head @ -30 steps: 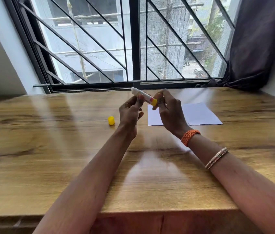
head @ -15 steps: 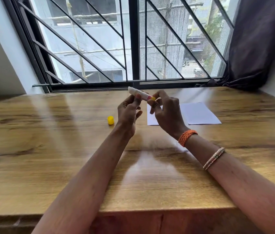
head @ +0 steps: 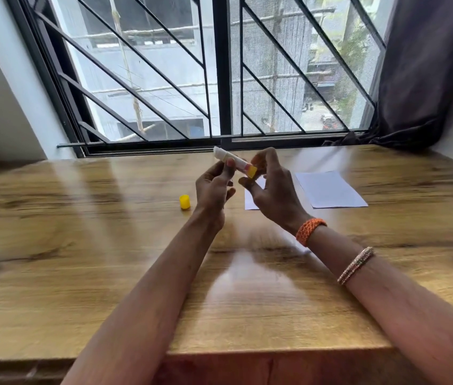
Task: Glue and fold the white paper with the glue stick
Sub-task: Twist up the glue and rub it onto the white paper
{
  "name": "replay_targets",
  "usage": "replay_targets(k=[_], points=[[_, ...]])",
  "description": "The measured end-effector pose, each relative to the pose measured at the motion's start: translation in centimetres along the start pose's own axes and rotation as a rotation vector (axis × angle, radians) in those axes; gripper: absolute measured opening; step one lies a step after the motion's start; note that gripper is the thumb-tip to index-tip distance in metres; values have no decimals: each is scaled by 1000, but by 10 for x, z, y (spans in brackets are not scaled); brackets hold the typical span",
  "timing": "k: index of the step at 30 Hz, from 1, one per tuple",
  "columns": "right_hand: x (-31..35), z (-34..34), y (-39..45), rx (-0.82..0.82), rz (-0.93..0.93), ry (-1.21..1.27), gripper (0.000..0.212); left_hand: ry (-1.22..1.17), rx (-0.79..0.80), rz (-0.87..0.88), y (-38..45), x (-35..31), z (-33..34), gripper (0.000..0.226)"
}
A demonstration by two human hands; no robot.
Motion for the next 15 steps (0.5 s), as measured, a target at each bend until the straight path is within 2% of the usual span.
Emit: replay_targets(k=[15], points=[[-3, -7, 3, -129, -55, -93, 14, -52, 8, -69, -1, 1, 1, 20]])
Point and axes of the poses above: each hand's wrist, its own y-axis towards the middle knuckle, its own z-axis out of the palm, x = y × z, the point moved 3 cm from there along y, towards the middle knuckle, and after that the axes turned 8 degrees about -x, right-handed, at the moved point
